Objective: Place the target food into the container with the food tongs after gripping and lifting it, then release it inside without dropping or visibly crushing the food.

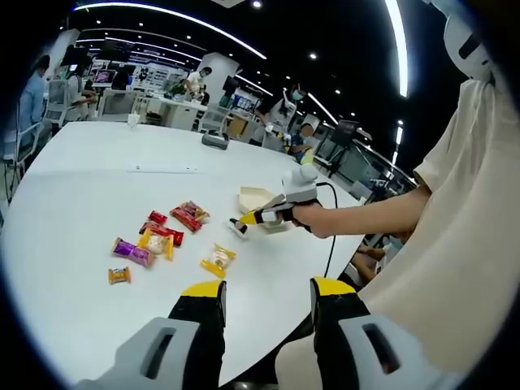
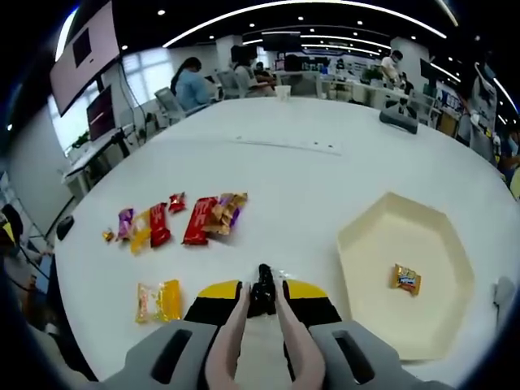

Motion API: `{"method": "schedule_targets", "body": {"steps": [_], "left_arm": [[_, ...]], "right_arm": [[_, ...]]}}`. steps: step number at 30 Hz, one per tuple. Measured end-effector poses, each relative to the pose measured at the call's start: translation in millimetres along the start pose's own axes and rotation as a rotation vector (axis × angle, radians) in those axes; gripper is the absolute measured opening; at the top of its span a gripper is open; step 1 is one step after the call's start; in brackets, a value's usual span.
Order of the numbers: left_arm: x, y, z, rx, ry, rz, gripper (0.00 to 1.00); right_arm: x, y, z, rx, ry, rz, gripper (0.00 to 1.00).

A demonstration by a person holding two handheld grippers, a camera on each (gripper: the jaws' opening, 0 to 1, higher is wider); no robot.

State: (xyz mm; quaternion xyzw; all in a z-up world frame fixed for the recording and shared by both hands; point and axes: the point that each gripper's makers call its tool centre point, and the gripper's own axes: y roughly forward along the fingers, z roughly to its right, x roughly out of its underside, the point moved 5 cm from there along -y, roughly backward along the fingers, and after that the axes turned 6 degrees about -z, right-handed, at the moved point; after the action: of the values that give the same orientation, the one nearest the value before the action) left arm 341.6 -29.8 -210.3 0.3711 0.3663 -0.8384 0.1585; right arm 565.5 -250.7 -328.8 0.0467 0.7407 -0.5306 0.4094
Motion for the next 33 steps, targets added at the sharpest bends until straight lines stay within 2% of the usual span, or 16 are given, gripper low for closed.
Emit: {"method": "schedule_targets", "body": {"steps": [6, 17, 33], "left_arm": [[-1.6, 0, -0.8, -0.022, 0.003, 0.014, 0.44], [-6.2, 2, 4.3, -0.036, 0.032, 0.024, 0.49], [-12.4, 14, 18.0, -0.022, 0.045, 0.043, 0.49]], "right_arm": [[-9.7, -9, -1, -0.005, -0.003, 0.029, 0.19], [-38.9, -26, 5, -0.009, 0.013, 0.119, 0.19], [-60.7, -47, 20, -0.004, -0.005, 0.177, 0.19]]}}
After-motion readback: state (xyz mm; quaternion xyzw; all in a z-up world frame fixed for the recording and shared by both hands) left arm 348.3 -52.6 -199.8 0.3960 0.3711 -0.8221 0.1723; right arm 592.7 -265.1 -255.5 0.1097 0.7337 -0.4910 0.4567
